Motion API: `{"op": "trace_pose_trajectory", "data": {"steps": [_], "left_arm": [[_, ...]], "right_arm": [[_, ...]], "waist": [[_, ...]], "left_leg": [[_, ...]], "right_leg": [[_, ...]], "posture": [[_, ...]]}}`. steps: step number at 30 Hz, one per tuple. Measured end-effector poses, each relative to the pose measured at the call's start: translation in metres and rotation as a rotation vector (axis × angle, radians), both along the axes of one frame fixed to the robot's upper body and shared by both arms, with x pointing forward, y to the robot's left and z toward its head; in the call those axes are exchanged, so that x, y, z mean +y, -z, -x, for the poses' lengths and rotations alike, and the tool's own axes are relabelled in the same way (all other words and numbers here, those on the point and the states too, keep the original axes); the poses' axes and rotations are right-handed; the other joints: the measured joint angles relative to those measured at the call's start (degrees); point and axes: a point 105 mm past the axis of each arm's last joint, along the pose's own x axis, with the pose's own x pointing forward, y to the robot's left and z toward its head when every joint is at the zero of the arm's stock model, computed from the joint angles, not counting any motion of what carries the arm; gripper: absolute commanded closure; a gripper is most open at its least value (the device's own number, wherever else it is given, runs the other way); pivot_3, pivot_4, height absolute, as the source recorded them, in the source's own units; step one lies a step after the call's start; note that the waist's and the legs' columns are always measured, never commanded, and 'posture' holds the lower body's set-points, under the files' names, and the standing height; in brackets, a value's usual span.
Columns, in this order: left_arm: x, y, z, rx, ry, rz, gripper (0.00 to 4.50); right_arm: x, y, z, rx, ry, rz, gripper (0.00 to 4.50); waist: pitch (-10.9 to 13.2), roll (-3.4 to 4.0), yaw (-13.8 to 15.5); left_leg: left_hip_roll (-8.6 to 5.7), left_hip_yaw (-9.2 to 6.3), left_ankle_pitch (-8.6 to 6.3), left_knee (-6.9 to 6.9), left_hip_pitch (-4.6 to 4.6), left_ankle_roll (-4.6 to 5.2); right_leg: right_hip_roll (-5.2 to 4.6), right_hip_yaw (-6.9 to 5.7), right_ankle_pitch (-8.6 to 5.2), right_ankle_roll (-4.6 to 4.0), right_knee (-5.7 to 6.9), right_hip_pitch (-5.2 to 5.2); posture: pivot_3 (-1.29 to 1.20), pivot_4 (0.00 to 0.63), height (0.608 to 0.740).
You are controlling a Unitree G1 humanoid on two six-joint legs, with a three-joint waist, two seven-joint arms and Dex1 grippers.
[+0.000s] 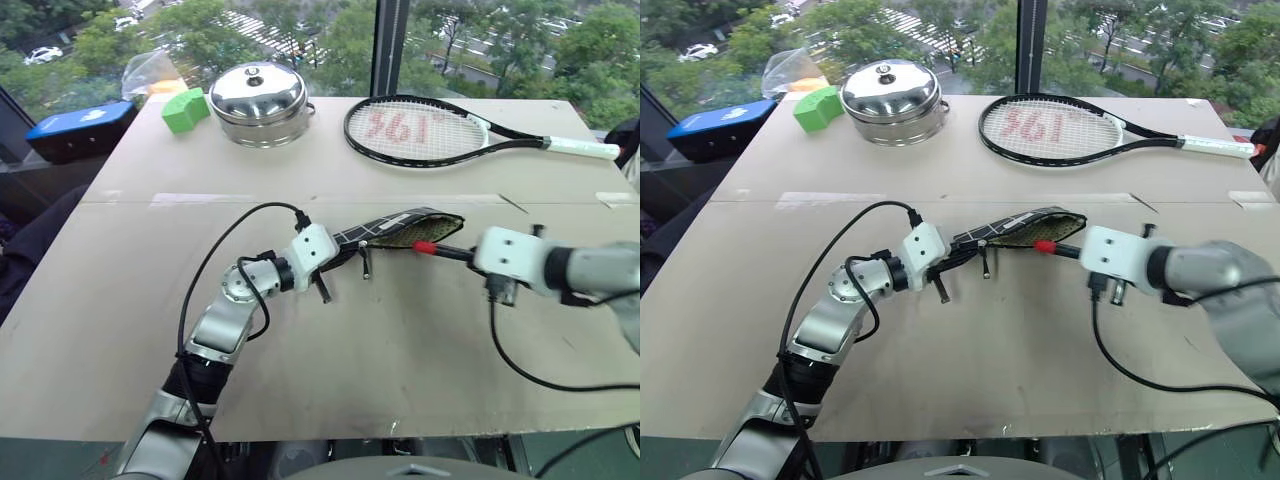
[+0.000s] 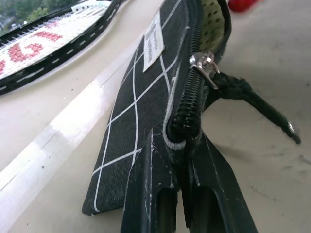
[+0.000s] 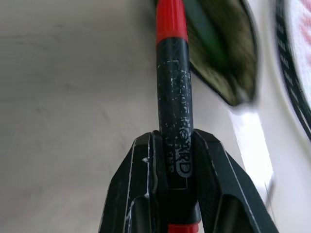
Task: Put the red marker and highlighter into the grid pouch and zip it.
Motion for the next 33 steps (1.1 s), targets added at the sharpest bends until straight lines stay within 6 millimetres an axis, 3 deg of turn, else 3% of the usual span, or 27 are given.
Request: {"op": "trace_pose_trajectory", "data": {"steps": [8,12,13,15,16,19,21,23,24,25,27,30,33], "left_arm": [[-0.005,0.000,0.008,-0.040,0.048,-0.052,4.50],[-0.007,0.002,0.012,-0.027,0.049,-0.039,4.50],[-0.007,0.002,0.011,-0.025,0.046,-0.037,4.50],[-0.008,0.001,0.010,-0.022,0.030,-0.025,4.50],[-0.007,0.000,0.009,-0.022,0.022,-0.022,4.50],[0.000,-0.002,0.004,-0.012,-0.027,-0.001,4.50],[0.002,-0.003,0.003,-0.004,-0.044,0.006,4.50],[0.002,-0.002,0.001,0.013,-0.057,0.021,4.50],[0.001,-0.003,0.001,0.015,-0.061,0.029,4.50],[0.001,-0.003,0.000,0.020,-0.068,0.038,4.50],[0.002,-0.004,-0.001,0.021,-0.075,0.042,4.50],[-0.002,-0.010,-0.004,0.011,-0.068,0.049,4.50],[-0.002,-0.011,-0.005,0.009,-0.067,0.048,4.50]], "right_arm": [[0.056,0.007,-0.042,-0.122,-0.184,0.156,4.27],[0.070,0.015,-0.052,-0.121,-0.299,0.223,2.44],[0.071,0.016,-0.053,-0.128,-0.308,0.224,2.27],[0.065,0.013,-0.053,-0.126,-0.276,0.193,1.49],[0.059,0.010,-0.054,-0.116,-0.245,0.168,1.49],[0.039,-0.013,-0.041,0.029,-0.064,-0.128,1.49],[0.037,-0.029,-0.032,0.095,-0.005,-0.288,1.49],[0.037,-0.053,-0.008,0.256,0.058,-0.584,1.49],[0.038,-0.056,0.004,0.327,0.064,-0.656,1.49],[0.042,-0.046,0.026,0.456,0.074,-0.725,1.49],[0.050,-0.030,0.037,0.564,0.089,-0.772,1.49],[0.068,-0.002,0.043,0.675,0.156,-0.850,1.49],[0.091,0.006,0.039,0.701,0.199,-0.951,1.49]], "waist": [[0.00,-0.03,0.13],[0.01,-0.03,0.42],[0.01,-0.03,0.43],[0.01,-0.03,0.45],[0.01,-0.03,0.44],[0.00,-0.03,0.30],[0.00,-0.01,0.10],[-0.03,0.01,0.19],[-0.05,0.00,0.24],[-0.14,-0.06,0.43],[-0.15,-0.06,0.28],[-0.07,0.07,0.19],[-0.09,0.08,0.01]], "left_leg": [[-0.01,0.11,0.15,0.01,-0.05,-0.26],[-0.02,0.08,0.16,0.05,-0.06,-0.26],[-0.02,0.08,0.16,0.06,-0.07,-0.26],[-0.02,0.08,0.16,0.08,-0.08,-0.26],[-0.03,0.09,0.16,0.08,-0.07,-0.26],[0.01,0.02,0.15,0.08,-0.06,-0.26],[0.04,0.00,0.15,0.06,0.00,-0.26],[0.08,-0.19,0.13,0.04,-0.02,-0.23],[0.09,-0.25,0.11,0.03,-0.02,-0.19],[0.08,-0.38,0.00,0.01,-0.02,-0.01],[0.02,-0.37,-0.01,0.01,-0.03,0.00],[-0.06,-0.28,-0.01,0.03,-0.08,0.01],[-0.06,-0.23,0.02,0.03,-0.04,-0.03]], "right_leg": [[-0.04,-0.03,0.02,-0.03,0.00,-0.01],[-0.08,-0.12,0.02,-0.03,0.00,0.01],[-0.09,-0.12,0.02,-0.03,0.01,0.01],[-0.10,-0.12,0.03,-0.03,0.03,0.02],[-0.11,-0.12,0.03,-0.04,0.03,0.02],[-0.11,-0.16,0.05,-0.04,0.08,0.05],[-0.11,-0.18,0.06,-0.06,0.11,0.07],[-0.31,-0.13,0.08,-0.10,0.13,0.09],[-0.39,-0.17,0.08,-0.12,0.13,0.11],[-0.45,-0.29,0.08,-0.13,0.13,0.15],[-0.52,-0.28,0.09,-0.15,0.12,0.16],[-0.56,-0.20,0.12,-0.18,0.11,0.08],[-0.40,-0.18,0.13,-0.17,0.17,0.07]], "posture": [[0.00,0.150,0.740],[0.00,0.150,0.740],[0.00,0.150,0.740],[0.00,0.150,0.740],[0.00,0.150,0.740],[0.00,0.150,0.740],[0.00,0.150,0.740],[0.00,0.150,0.740],[0.00,0.150,0.740],[0.00,0.150,0.740],[0.00,0.150,0.740],[0.00,0.150,0.740],[0.00,0.150,0.740]]}}
